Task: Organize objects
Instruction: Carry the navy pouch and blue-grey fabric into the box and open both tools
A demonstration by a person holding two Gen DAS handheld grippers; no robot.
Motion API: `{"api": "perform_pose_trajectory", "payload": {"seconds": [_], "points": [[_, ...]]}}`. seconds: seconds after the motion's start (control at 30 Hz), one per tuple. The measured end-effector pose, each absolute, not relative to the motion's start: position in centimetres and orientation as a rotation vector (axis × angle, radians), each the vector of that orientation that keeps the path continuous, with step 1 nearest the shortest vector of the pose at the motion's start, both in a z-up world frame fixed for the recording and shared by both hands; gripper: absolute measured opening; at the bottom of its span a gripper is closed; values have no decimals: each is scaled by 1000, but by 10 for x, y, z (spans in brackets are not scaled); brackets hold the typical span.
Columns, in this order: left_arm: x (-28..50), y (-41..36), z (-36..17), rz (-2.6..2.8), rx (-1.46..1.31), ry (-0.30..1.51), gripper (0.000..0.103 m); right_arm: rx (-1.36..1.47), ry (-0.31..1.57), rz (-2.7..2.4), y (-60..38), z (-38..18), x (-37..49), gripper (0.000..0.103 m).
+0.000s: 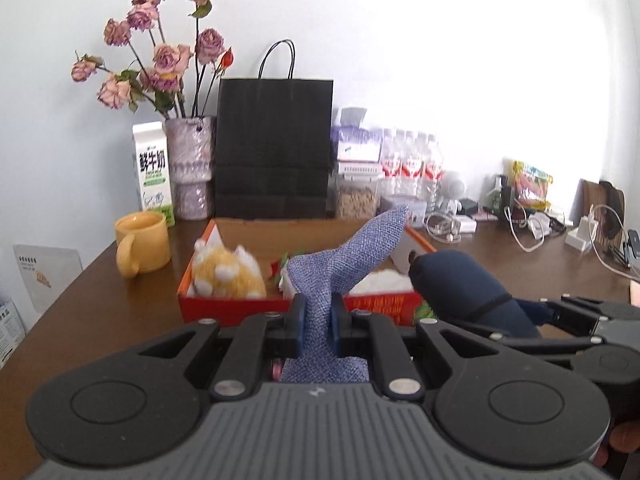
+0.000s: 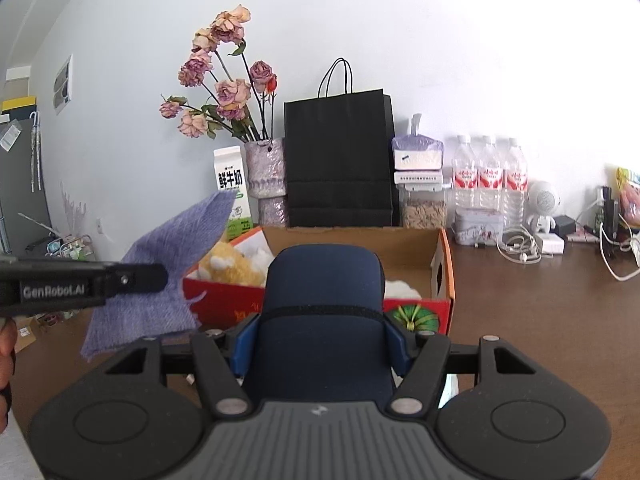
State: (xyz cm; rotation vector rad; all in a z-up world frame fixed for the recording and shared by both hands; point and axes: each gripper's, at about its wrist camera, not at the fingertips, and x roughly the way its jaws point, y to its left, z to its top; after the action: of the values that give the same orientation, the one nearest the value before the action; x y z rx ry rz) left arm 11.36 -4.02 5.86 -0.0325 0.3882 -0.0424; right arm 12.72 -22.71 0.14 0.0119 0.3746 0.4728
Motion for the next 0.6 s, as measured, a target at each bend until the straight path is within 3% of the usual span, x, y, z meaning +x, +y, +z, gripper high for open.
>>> {"api": "perform_pose_trajectory", "payload": {"seconds": [0.6], "points": [[252,-48,71,-94,-93,380,13,-38,382,422,-194,23,264,62]]}}
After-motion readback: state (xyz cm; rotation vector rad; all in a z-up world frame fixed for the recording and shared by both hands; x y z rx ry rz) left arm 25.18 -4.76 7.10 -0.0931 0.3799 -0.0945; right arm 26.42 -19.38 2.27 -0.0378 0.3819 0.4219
